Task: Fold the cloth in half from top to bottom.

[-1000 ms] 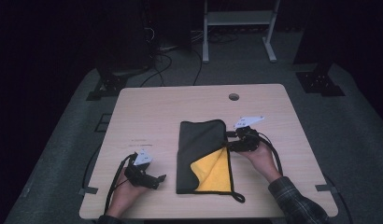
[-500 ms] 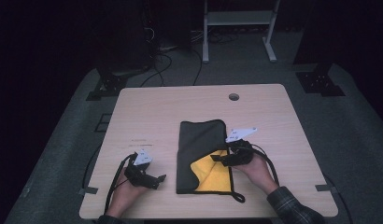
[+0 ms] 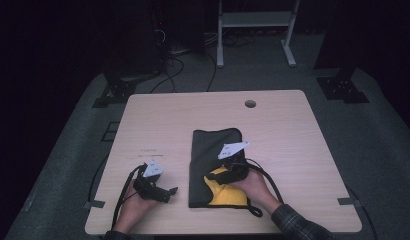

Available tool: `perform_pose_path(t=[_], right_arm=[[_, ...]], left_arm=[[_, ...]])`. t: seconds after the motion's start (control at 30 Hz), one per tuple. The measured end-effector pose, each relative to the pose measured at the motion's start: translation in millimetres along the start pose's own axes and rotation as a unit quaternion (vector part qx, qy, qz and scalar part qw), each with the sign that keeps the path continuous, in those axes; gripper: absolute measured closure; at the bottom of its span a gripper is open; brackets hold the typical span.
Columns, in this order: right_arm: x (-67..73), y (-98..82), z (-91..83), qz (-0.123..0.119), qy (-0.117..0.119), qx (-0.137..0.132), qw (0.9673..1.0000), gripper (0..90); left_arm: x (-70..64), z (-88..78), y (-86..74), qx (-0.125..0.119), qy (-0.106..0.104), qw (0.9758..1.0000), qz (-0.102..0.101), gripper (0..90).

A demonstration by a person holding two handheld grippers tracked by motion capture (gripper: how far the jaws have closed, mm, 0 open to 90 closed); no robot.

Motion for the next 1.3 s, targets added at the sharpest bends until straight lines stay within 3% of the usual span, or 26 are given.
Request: perform_pose_path(t=[0.17,0.37,0.53,0.6,0.7,0.87,1.03,1.3], right_arm=[[2.8,0.5,20.8,-0.007,0.003,0.016,0.9998,42.2],[6.0,-11.7,35.8,-0.029,-0.006,0.052,0.9982,43.2],[7.3,-13.5,35.9,-0.062,-0.022,0.058,0.9962,53.7],[9.0,-13.5,35.6,-0.065,-0.022,0.057,0.9960,59.6],[8.7,-13.0,32.9,-0.076,-0.030,0.055,0.9952,70.9],[7.8,-10.3,23.7,-0.068,-0.023,0.044,0.9964,78.2],[10.2,-5.7,5.6,-0.035,-0.001,0.020,0.9992,79.6],[12.6,-16.7,-28.2,-0.021,0.005,0.004,0.9998,79.2]], left_arm=[[0.0,-0.1,-0.1,0.001,0.000,1.0000,0.000,0.0],[0.0,-0.1,-0.2,0.001,0.000,1.0000,0.000,0.0],[0.2,-0.2,-0.3,0.002,0.000,1.0000,0.001,0.0],[0.2,-0.2,-0.3,0.002,0.000,1.0000,0.002,0.0],[0.2,-0.2,-0.3,0.002,0.000,1.0000,0.001,0.0],[0.2,-0.2,-0.3,0.002,0.000,1.0000,0.001,0.0],[0.2,-0.2,-0.3,0.002,0.000,1.0000,0.001,0.0],[0.4,-0.3,-0.3,0.002,0.000,1.0000,0.003,0.0]])
Point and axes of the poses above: each handheld gripper's, and its own axes: z roughly forward along the jaws, y roughly out of its top, x roughly to its left, the point moved 10 cm from there along z, roughly forward along the jaws, and after that the axes turned 4 degrees about x, right-handed, at the moved point
